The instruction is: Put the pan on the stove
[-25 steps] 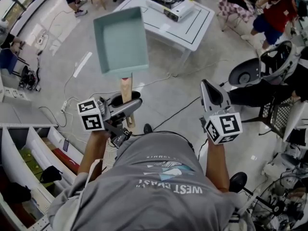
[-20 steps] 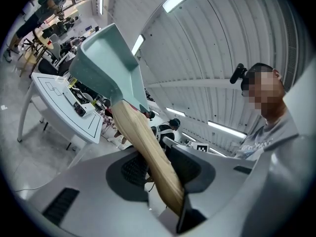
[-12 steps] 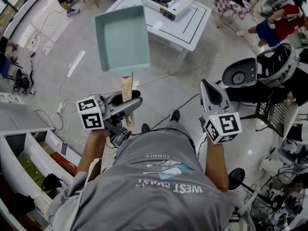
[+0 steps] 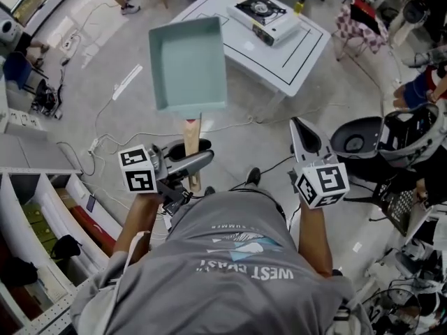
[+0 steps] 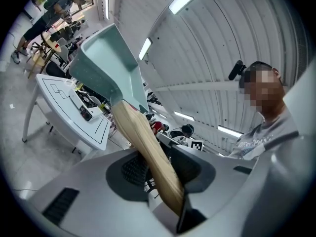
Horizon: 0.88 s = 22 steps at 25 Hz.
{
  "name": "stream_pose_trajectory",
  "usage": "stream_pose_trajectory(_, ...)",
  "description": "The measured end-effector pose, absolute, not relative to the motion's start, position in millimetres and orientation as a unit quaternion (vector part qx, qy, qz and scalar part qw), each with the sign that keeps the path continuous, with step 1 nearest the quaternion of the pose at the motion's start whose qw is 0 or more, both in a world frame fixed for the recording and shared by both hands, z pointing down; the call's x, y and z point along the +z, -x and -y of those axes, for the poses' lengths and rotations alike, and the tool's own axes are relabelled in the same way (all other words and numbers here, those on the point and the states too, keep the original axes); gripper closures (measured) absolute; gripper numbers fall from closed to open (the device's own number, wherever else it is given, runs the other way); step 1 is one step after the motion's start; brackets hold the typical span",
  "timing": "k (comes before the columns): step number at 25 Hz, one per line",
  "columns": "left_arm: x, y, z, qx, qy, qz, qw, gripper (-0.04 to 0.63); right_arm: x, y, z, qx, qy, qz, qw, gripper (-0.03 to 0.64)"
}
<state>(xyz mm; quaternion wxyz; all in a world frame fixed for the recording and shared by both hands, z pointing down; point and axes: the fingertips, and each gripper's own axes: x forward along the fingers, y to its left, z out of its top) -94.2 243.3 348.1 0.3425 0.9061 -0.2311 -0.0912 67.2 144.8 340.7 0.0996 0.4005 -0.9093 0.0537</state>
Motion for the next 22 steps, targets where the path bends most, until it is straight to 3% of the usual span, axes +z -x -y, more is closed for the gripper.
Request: stream_pose_trajectory(22, 340.6, 9.2, -128.8, -0.128, -0.871, 0.337, 0.334, 0.463, 347.5, -117.7, 7.7, 0.055, -0.281, 0.954, 0.089, 0.597)
